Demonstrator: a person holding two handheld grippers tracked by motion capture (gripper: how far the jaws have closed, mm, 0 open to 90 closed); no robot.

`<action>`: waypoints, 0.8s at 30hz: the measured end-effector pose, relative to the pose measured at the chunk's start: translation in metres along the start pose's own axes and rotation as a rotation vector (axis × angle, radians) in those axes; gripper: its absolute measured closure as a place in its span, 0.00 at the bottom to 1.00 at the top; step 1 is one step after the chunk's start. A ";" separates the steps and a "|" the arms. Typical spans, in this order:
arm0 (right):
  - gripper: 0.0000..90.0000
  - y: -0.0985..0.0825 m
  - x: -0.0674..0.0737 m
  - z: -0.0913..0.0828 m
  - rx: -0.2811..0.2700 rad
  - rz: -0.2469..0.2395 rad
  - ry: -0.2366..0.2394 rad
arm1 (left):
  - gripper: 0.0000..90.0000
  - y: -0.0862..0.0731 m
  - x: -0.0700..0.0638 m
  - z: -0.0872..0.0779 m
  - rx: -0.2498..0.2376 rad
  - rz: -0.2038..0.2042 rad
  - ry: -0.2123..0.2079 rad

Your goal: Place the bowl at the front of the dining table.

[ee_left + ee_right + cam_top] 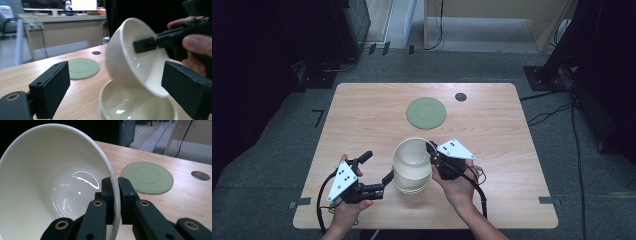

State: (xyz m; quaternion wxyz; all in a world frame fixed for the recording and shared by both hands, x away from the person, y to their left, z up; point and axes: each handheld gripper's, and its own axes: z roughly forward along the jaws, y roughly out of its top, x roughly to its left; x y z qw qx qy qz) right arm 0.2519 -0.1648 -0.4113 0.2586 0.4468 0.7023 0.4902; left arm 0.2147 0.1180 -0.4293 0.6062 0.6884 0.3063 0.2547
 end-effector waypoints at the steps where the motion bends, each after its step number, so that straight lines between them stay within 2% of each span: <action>1: 0.94 0.001 -0.001 0.000 -0.004 0.001 -0.004 | 0.09 -0.001 0.002 -0.003 -0.003 0.001 0.031; 4: 0.94 0.005 -0.004 0.000 -0.014 0.002 -0.002 | 0.09 -0.006 0.012 -0.010 -0.009 -0.017 0.088; 5: 0.94 0.005 -0.004 0.000 -0.014 0.002 -0.002 | 0.10 -0.006 0.012 -0.010 -0.009 -0.017 0.088; 6: 0.94 0.007 -0.006 0.000 -0.019 -0.001 -0.004 | 0.10 -0.011 0.019 -0.014 -0.014 -0.030 0.100; 8: 0.94 0.008 -0.007 0.000 -0.023 0.000 -0.005 | 0.10 -0.016 0.025 -0.015 0.001 -0.050 0.134; 11: 0.94 0.009 -0.010 0.001 -0.022 0.005 -0.007 | 0.10 -0.020 0.031 -0.016 0.019 -0.059 0.152; 13: 0.94 0.010 -0.011 0.001 -0.020 0.005 -0.008 | 0.10 -0.026 0.039 -0.017 0.054 -0.062 0.215; 16: 0.94 0.011 -0.013 0.002 -0.021 0.000 -0.007 | 0.10 -0.033 0.047 -0.018 0.058 -0.076 0.240; 19: 0.94 0.011 -0.014 0.002 -0.025 -0.001 -0.009 | 0.10 -0.038 0.052 -0.019 0.055 -0.073 0.247; 22: 0.94 0.013 -0.017 0.002 -0.033 0.007 -0.013 | 0.10 -0.049 0.063 -0.018 0.074 -0.086 0.283; 23: 0.94 0.013 -0.017 0.002 -0.033 0.007 -0.013 | 0.10 -0.049 0.063 -0.018 0.074 -0.086 0.283; 24: 0.94 0.014 -0.019 0.002 -0.035 0.009 -0.017 | 0.10 -0.054 0.069 -0.017 0.084 -0.119 0.294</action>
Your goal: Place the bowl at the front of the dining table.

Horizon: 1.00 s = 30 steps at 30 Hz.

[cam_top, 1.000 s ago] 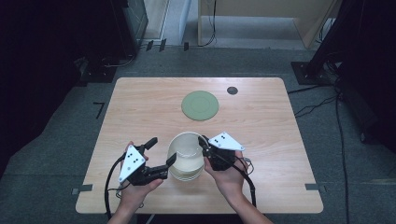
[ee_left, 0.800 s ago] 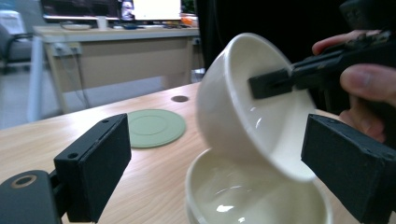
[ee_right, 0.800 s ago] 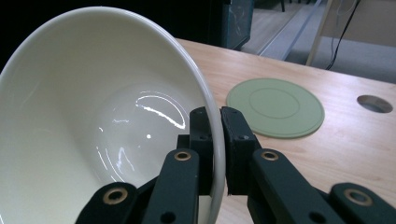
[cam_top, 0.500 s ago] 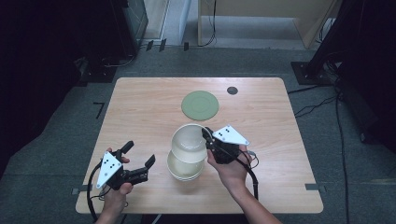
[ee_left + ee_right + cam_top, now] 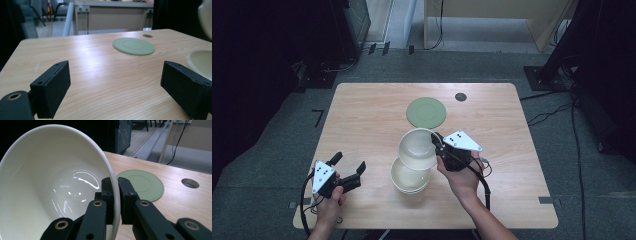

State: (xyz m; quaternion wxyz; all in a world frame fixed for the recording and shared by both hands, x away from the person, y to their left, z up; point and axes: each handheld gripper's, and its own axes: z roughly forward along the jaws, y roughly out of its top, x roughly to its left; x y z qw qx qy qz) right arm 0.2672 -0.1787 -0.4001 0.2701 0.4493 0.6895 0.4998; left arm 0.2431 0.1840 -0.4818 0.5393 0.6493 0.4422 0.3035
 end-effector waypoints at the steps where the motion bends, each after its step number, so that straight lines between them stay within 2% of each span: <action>1: 0.94 0.000 0.000 0.000 0.000 0.000 0.000 | 0.10 0.000 0.000 0.000 0.000 0.000 0.000; 2: 0.94 0.001 -0.001 0.000 -0.002 0.001 -0.004 | 0.10 -0.003 0.005 0.001 0.010 -0.017 0.011; 5: 0.94 0.003 -0.003 0.001 -0.004 0.003 -0.007 | 0.10 -0.006 0.009 0.003 0.028 -0.012 0.021; 7: 0.94 0.004 -0.004 0.002 -0.008 0.006 -0.010 | 0.10 -0.011 0.014 0.006 0.046 -0.028 0.022; 12: 0.94 0.009 -0.007 0.003 -0.020 0.006 -0.020 | 0.10 -0.018 0.019 0.010 0.071 -0.038 0.033; 20: 0.94 0.015 -0.014 0.008 -0.035 0.002 -0.045 | 0.10 -0.020 0.019 0.012 0.079 -0.044 0.051; 30: 0.94 0.023 -0.026 0.018 -0.053 0.020 -0.075 | 0.10 -0.021 0.019 0.014 0.089 -0.053 0.050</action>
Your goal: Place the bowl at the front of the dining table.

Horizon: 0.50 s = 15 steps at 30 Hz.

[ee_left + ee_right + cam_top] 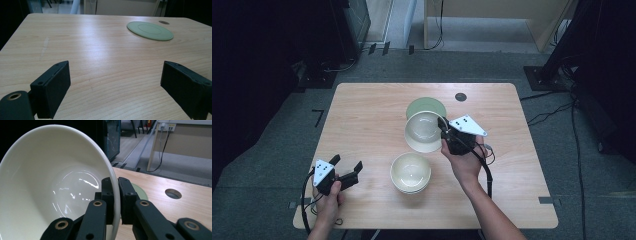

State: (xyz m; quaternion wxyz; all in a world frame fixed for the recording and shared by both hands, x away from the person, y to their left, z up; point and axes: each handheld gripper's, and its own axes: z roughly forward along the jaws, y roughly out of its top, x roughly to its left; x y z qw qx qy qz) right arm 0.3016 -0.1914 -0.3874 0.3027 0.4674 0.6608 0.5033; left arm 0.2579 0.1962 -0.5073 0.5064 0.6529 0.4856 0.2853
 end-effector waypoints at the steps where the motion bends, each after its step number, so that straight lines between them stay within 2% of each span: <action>1: 0.94 0.000 -0.001 0.001 -0.001 0.000 -0.004 | 0.10 0.000 0.000 0.000 0.000 0.000 0.000; 6: 0.94 0.002 -0.007 0.009 -0.002 0.001 -0.022 | 0.10 0.000 -0.001 0.001 0.005 0.005 0.002; 15: 0.94 0.001 -0.019 0.023 -0.002 0.038 -0.038 | 0.10 0.000 -0.001 0.001 0.009 0.013 0.002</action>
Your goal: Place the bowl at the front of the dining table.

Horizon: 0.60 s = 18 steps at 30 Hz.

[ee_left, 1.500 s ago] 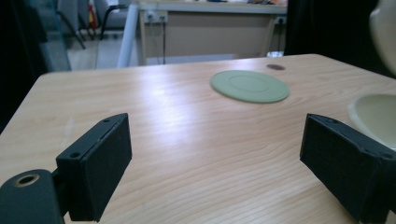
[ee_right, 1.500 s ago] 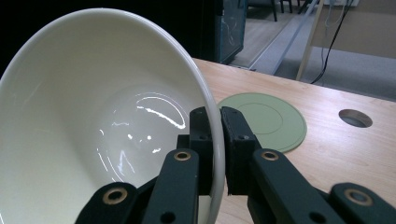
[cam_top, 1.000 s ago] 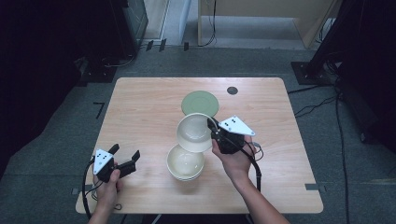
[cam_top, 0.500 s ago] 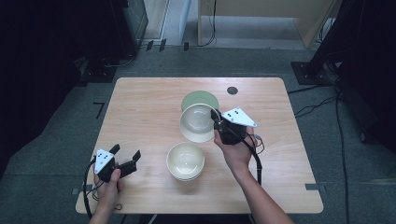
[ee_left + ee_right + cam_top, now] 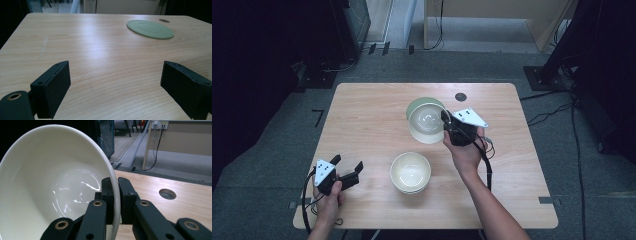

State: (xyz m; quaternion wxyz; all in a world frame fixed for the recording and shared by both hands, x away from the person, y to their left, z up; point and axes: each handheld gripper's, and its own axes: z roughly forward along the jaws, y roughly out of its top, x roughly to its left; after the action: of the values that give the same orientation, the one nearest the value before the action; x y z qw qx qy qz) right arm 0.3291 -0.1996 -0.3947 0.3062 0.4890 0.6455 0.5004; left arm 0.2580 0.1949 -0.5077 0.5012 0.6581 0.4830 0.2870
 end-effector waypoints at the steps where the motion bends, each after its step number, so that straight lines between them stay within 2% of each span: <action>1: 0.94 0.000 -0.001 0.002 0.003 0.006 0.000 | 0.10 0.000 0.000 0.000 0.000 -0.001 0.000; 6: 0.94 0.003 -0.005 0.013 0.009 0.030 0.001 | 0.10 0.000 -0.001 0.000 -0.001 -0.001 0.001; 10: 0.94 0.004 -0.006 0.019 0.007 0.024 -0.003 | 0.10 0.000 -0.001 0.000 -0.001 0.000 0.000; 18: 0.94 0.007 -0.009 0.033 0.011 0.042 -0.016 | 0.10 0.000 -0.001 0.001 -0.002 0.004 0.004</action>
State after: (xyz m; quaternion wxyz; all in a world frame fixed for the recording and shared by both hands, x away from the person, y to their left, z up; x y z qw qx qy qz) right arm 0.3640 -0.1965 -0.3990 0.2979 0.5082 0.6355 0.4992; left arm 0.2582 0.1937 -0.5079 0.5000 0.6581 0.4825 0.2898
